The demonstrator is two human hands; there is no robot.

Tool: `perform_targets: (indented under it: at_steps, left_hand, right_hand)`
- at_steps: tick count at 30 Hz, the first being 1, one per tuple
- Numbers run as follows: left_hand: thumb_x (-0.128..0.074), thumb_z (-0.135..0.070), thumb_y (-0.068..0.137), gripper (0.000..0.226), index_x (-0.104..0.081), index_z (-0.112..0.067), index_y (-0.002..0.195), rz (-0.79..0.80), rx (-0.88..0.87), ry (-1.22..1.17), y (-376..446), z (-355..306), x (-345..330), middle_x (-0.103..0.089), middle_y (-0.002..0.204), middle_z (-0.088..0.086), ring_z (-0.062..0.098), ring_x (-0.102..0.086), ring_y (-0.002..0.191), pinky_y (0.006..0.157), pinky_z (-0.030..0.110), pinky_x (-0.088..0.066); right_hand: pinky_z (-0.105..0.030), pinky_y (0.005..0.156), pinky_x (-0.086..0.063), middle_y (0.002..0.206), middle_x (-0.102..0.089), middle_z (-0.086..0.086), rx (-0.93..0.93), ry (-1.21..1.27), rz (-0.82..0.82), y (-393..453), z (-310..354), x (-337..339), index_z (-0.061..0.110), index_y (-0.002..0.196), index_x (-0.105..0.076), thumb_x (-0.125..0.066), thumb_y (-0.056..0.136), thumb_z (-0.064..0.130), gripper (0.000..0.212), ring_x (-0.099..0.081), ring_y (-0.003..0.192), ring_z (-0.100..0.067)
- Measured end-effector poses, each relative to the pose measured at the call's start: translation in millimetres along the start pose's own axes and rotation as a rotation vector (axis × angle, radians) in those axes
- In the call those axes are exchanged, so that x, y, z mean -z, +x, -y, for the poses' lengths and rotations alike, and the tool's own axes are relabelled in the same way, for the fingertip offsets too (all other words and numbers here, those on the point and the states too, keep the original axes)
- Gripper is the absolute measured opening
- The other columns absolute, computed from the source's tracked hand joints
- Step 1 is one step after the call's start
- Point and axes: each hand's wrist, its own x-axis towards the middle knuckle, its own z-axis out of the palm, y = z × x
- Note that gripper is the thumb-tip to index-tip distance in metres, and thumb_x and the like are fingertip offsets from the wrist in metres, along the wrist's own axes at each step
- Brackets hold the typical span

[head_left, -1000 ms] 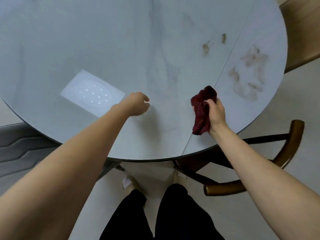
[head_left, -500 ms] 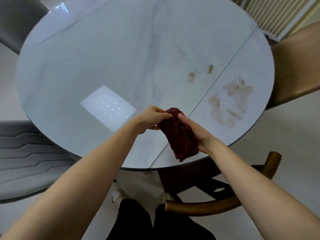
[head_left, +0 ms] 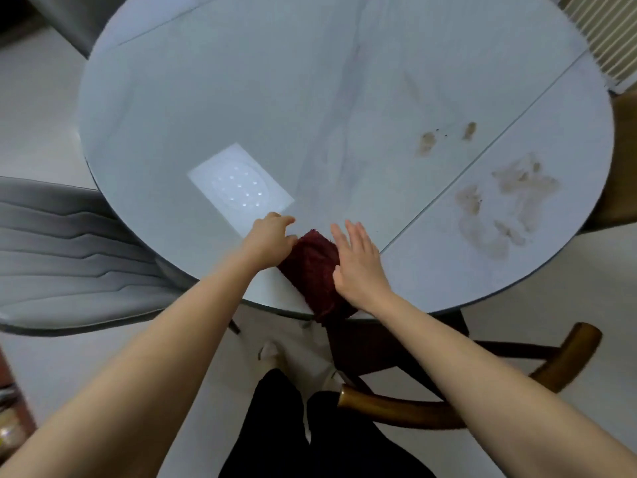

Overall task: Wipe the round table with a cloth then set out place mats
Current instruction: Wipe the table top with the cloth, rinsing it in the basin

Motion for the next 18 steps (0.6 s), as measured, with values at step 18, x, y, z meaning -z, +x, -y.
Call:
perform_targets:
  at_steps: [18]
  left_hand:
    - [-0.031,-0.042,0.102,0.065,0.005,-0.024,0.154,0.004,-0.106,0.328,82,3,-36,0.018,0.16,0.004,0.031,0.019,0.146,0.116,0.055,0.006]
  right_hand:
    - [-0.052,0.118,-0.014,0.16,-0.021,-0.007,0.303,-0.309,-0.196,5,-53,-53,0.038,0.149,-0.03,-0.032,0.1,0.039,0.05,-0.013,0.147,-0.037]
